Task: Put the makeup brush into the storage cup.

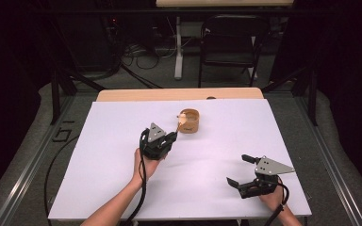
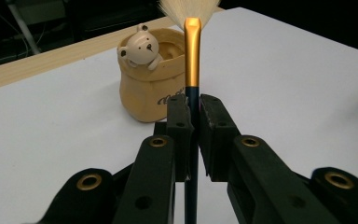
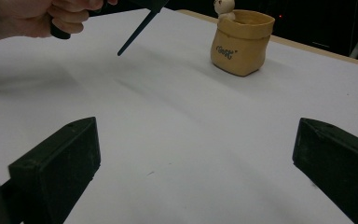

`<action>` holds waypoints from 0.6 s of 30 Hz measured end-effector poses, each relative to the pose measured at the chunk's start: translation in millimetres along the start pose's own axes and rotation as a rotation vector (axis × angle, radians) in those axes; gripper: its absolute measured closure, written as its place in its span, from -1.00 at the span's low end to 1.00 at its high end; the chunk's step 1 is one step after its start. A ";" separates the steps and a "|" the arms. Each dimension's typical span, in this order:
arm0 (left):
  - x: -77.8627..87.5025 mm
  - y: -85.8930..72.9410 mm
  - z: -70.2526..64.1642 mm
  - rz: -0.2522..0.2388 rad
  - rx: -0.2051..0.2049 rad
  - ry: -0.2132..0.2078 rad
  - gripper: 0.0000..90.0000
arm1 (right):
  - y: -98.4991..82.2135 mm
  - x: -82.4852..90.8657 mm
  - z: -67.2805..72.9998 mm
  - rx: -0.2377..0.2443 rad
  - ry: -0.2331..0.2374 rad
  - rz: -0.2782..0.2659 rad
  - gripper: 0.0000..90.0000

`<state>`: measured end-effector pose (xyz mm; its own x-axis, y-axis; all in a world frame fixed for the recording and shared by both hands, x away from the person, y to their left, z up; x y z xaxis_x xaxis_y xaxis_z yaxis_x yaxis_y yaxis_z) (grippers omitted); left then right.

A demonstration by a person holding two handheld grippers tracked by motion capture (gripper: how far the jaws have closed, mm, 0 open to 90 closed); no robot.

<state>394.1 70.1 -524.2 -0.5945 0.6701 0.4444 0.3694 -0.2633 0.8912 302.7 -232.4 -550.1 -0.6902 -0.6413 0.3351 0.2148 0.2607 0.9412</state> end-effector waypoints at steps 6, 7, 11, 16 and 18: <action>2.4 0.7 -0.4 -0.019 -0.005 0.000 0.85 | 2.6 -2.8 -3.1 -0.056 -0.014 0.011 -1.00; 2.4 0.9 -0.5 -0.024 -0.002 -0.001 0.85 | 2.6 -2.8 -3.1 -0.056 -0.014 0.011 -1.00; 3.2 2.7 -1.4 -0.054 -0.003 -0.011 0.85 | 4.5 -3.0 -4.0 -0.061 -0.028 0.028 -1.00; 5.7 5.4 -2.7 -0.087 -0.004 -0.017 0.85 | 8.9 -3.3 -3.1 -0.071 -0.032 0.033 -1.00; 6.9 6.2 -3.4 -0.092 -0.005 -0.022 0.85 | 8.8 -3.9 -2.7 -0.072 -0.026 0.049 -1.00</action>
<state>389.8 70.8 -515.2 -0.6101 0.7066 0.3584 0.3099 -0.2035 0.9287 309.2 -229.6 -543.0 -0.6953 -0.6099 0.3804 0.2971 0.2380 0.9247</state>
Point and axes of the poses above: each handheld gripper's, and its own axes: x roughly backward along the jaws, y roughly out of its top, z roughly to its left, the point moved 4 cm from there along -x, roughly forward along the jaws, and after that the axes turned 6 degrees about -y, right-handed, at the moved point
